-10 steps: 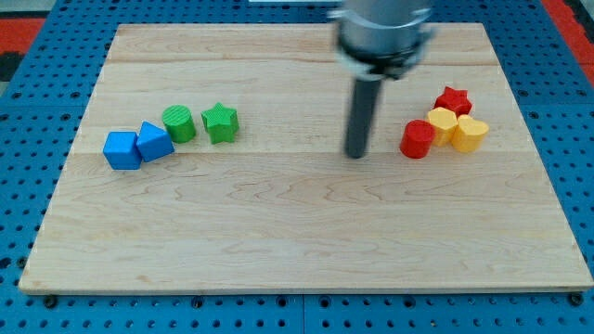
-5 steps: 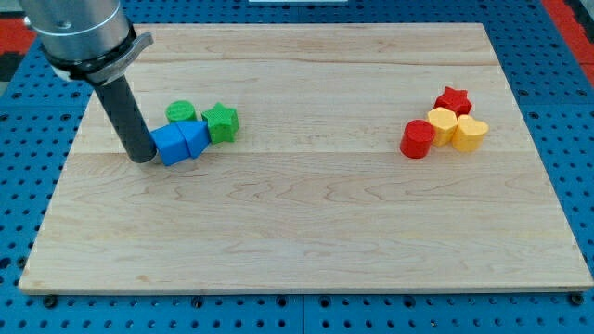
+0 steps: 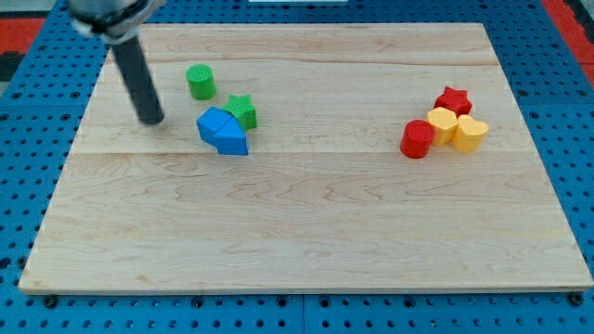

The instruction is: Push the green and blue blocks towards the top center

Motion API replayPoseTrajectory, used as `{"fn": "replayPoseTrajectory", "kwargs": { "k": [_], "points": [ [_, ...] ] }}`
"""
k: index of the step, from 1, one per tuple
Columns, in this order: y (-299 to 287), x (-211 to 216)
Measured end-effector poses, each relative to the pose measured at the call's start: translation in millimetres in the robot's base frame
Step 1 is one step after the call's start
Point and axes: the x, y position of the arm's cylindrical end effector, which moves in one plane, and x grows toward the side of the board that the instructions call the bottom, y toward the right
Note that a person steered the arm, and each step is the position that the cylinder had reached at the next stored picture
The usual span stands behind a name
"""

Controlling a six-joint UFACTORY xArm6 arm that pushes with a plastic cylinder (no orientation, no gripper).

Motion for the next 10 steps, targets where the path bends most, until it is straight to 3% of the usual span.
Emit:
{"fn": "replayPoseTrajectory", "kwargs": {
  "k": [1, 2, 4, 6, 7, 8, 9, 10],
  "points": [
    [62, 67],
    [122, 46],
    [122, -40],
    [122, -75],
    [122, -122],
    [133, -80],
    [128, 1],
    [84, 34]
  ]
}}
